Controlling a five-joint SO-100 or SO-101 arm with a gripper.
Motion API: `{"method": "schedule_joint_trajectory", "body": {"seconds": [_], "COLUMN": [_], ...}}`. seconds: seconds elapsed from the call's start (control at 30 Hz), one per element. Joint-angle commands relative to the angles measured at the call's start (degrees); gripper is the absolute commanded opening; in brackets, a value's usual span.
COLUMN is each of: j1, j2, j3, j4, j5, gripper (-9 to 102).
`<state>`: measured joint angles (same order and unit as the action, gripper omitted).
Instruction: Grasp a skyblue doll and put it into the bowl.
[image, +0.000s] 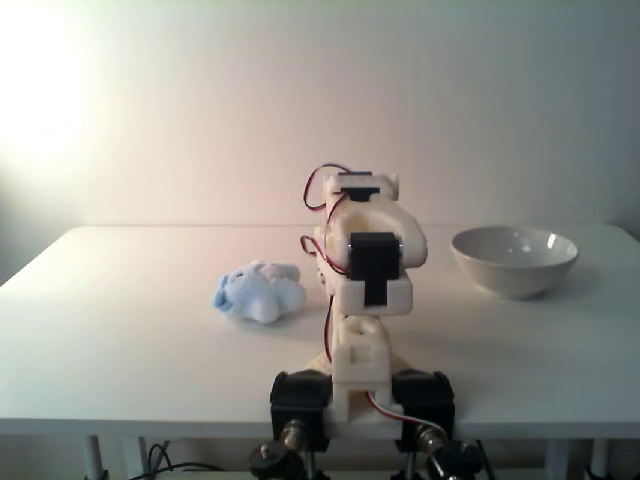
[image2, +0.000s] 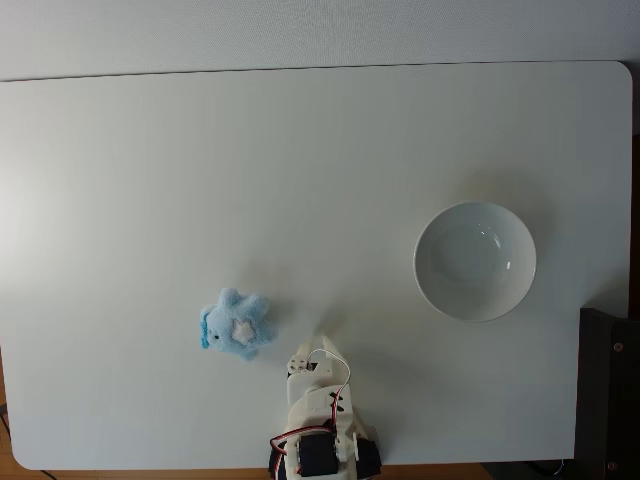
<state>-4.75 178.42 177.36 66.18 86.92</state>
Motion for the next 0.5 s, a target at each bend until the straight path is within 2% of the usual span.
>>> {"method": "schedule_joint_trajectory", "body": {"seconds": [0.0,0.47], "j1": [0.3,-0.1], "j2": [16.6,16.7], "j3": [-0.1,-0.2], "j4": [-0.2,-0.7], "j5": [0.3,0.4], "gripper": [4,4]}}
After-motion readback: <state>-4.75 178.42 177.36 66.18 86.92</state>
